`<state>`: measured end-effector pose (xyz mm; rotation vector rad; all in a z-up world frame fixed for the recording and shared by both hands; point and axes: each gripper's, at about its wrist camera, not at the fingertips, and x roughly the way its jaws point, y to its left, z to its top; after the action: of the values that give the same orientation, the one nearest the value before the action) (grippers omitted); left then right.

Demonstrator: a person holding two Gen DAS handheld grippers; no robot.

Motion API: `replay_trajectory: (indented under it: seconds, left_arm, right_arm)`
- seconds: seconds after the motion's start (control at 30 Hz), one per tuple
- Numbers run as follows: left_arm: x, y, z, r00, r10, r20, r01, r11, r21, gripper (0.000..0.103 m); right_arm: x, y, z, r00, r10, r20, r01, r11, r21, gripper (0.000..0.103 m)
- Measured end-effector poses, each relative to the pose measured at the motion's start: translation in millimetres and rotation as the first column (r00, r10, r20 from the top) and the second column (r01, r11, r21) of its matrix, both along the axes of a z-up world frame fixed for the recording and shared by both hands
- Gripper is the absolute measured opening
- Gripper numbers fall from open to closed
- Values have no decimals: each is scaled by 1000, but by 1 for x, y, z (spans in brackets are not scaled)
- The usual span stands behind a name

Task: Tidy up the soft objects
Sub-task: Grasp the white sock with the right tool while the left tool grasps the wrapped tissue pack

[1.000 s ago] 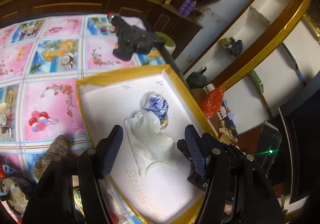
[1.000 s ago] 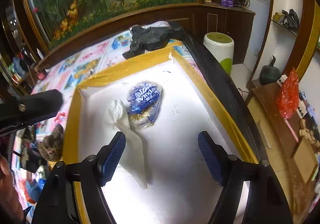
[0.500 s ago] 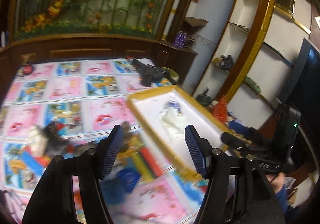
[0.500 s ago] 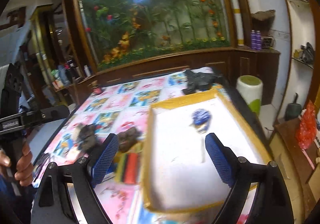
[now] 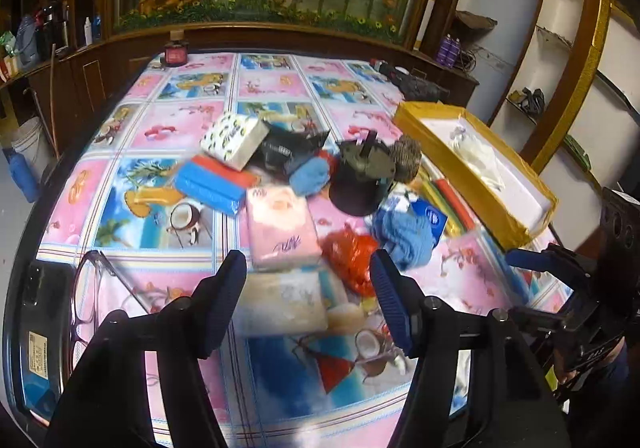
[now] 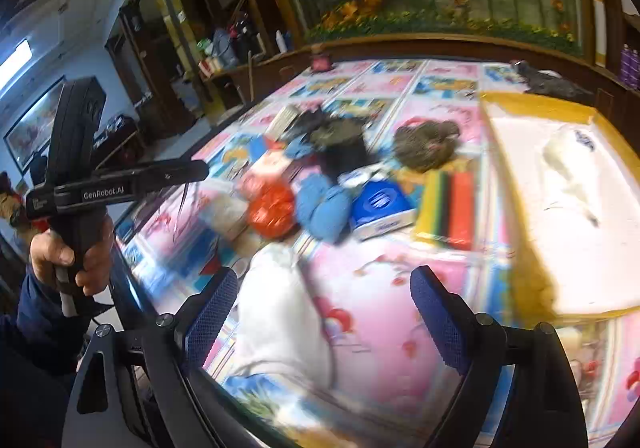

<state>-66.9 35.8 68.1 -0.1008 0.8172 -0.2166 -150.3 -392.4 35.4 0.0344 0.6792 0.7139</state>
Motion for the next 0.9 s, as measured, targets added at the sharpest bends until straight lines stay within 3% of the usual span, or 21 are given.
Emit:
replay_trajectory:
  seconds: [0.13, 0.4, 0.57, 0.6, 0.67, 0.7, 0.73, 0.8, 0.9]
  left_arm:
    - [-7, 1, -18, 998, -53, -46, 56, 997, 62, 63]
    - [-7, 4, -41, 995, -49, -85, 60, 989, 132, 63]
    - [2, 5, -47, 987, -89, -138, 98, 993, 62, 63]
    - [3, 2, -48, 985, -101, -140, 111, 992, 64, 64]
    - [5, -5, -51, 983, -116, -139, 130, 987, 98, 74]
    - [7, -7, -53, 985, -108, -136, 125, 985, 121, 77]
    - [10, -7, -54, 986, -102, -132, 119, 985, 124, 79]
    - [14, -4, -54, 986, -96, -139, 111, 988, 103, 79]
    - [14, 2, -56, 984, -96, -151, 104, 993, 49, 79]
  right_arm:
    - [3, 22, -10, 998, 55, -43, -56, 998, -42, 89]
    - [19, 64, -16, 994, 79, -71, -89, 985, -145, 89]
    - [18, 87, -24, 995, 81, -49, -90, 968, -236, 85]
    - [18, 92, -27, 995, 87, -51, -97, 965, -242, 80]
    - [20, 102, -32, 996, 80, -30, -85, 956, -279, 49]
    - [17, 106, -31, 997, 83, -7, -81, 949, -304, 27]
    - [16, 107, -29, 996, 88, 3, -82, 945, -316, 20]
    - [21, 103, -26, 995, 81, -53, -92, 961, -262, 19]
    - [25, 95, -29, 995, 75, -62, -88, 970, -228, 17]
